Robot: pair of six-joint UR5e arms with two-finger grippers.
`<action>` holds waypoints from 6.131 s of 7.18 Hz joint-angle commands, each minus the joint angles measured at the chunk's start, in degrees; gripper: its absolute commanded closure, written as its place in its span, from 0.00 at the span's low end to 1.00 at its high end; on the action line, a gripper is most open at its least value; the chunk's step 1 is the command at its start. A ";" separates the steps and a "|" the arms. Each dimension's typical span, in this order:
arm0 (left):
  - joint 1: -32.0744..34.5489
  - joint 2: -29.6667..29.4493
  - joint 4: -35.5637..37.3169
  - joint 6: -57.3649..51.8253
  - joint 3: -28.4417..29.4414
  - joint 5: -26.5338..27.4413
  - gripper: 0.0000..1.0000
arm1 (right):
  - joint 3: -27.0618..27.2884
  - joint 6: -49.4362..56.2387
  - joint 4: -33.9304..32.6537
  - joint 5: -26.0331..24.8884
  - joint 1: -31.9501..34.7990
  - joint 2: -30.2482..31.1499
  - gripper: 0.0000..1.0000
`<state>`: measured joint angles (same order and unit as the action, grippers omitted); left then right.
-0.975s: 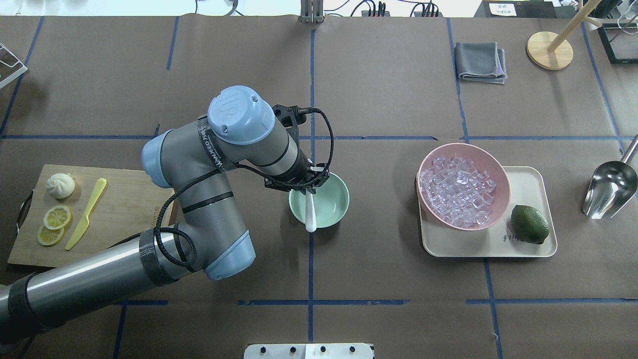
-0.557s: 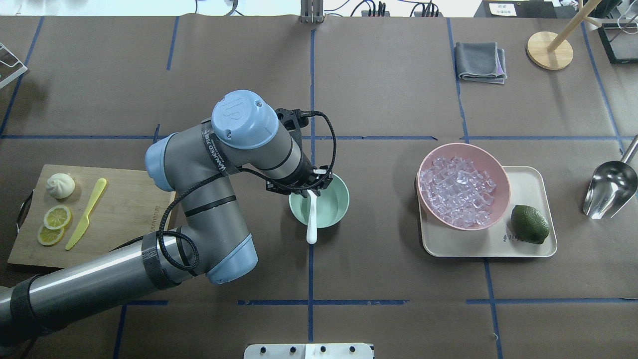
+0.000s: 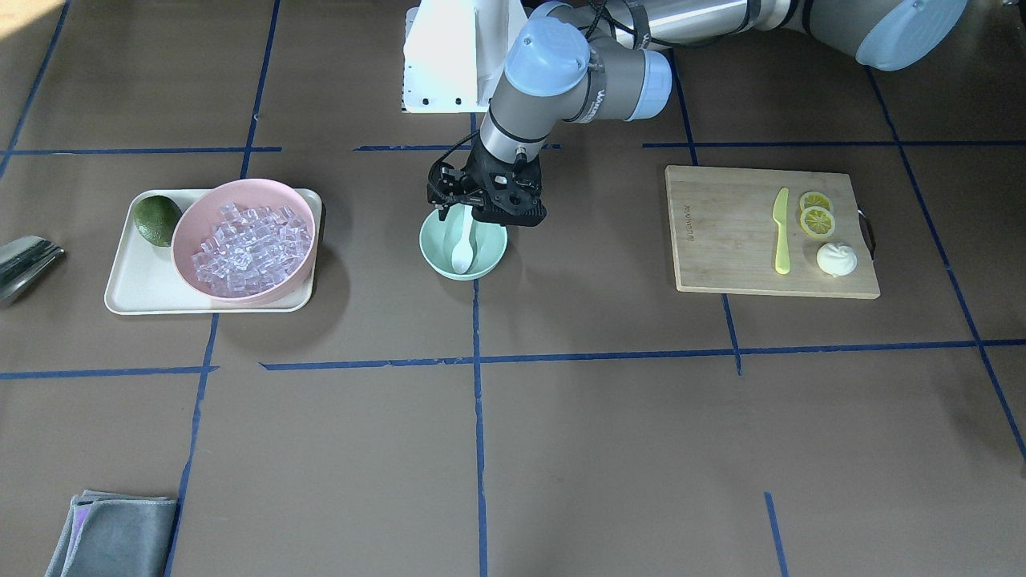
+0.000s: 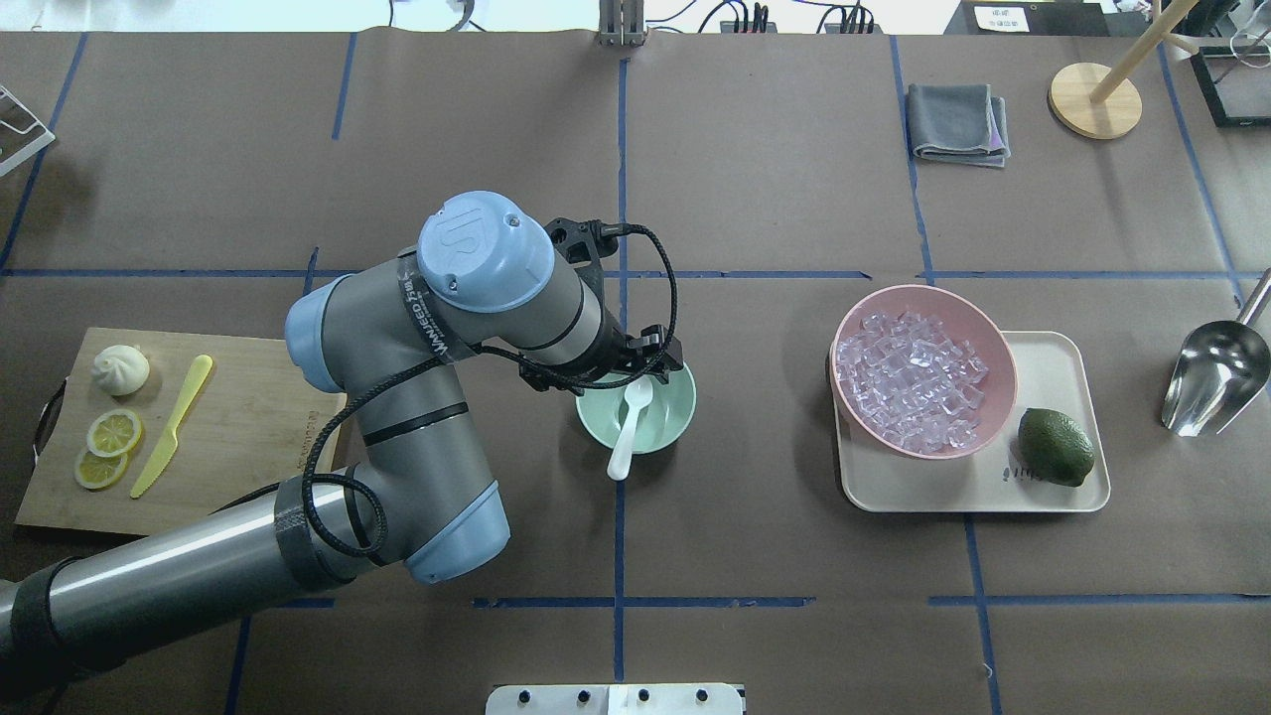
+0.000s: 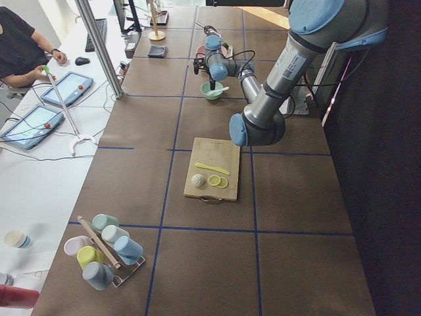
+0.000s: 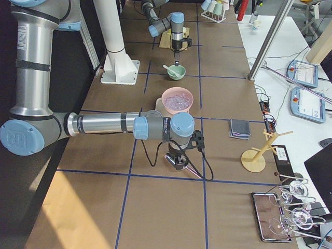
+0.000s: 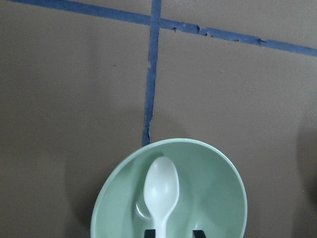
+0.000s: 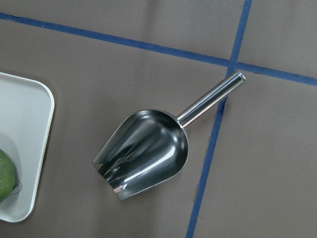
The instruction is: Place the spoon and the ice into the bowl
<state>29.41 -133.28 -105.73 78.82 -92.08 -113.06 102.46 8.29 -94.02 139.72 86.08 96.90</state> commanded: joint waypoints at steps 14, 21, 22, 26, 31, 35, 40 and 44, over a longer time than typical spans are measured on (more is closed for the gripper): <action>26.40 47.41 -0.79 -32.85 -23.68 -14.38 0.02 | 8.99 -96.19 13.69 -28.79 -46.08 -16.48 0.04; 26.32 47.24 -0.88 -32.76 -23.68 -14.38 0.01 | 6.61 -95.75 13.78 -31.25 -46.44 -17.80 0.35; 26.32 47.24 -0.88 -32.68 -23.68 -14.38 0.01 | 6.87 -95.75 13.87 -31.44 -46.35 -17.71 0.49; 26.32 47.24 -0.88 -32.67 -23.76 -14.38 0.01 | 10.88 -95.83 13.69 -32.06 -46.26 -17.80 1.00; 27.28 48.82 -1.58 -32.94 -24.03 -14.73 0.01 | 6.66 -102.14 13.69 -32.75 -58.19 -35.16 0.99; 27.28 48.64 -1.49 -32.76 -23.94 -14.73 0.01 | -4.72 -104.10 14.05 -34.87 -59.97 -45.40 0.48; 27.28 48.73 -1.58 -33.02 -23.94 -14.82 0.01 | -1.94 -103.74 13.08 -31.55 -56.05 -43.04 0.01; 33.85 52.15 -0.53 -49.15 -21.57 -15.35 0.01 | 13.79 -84.57 11.14 -18.11 -41.38 -19.18 0.00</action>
<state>60.52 -82.16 -106.65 35.08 -114.60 -128.23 112.31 -83.82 -82.85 118.60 40.48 70.17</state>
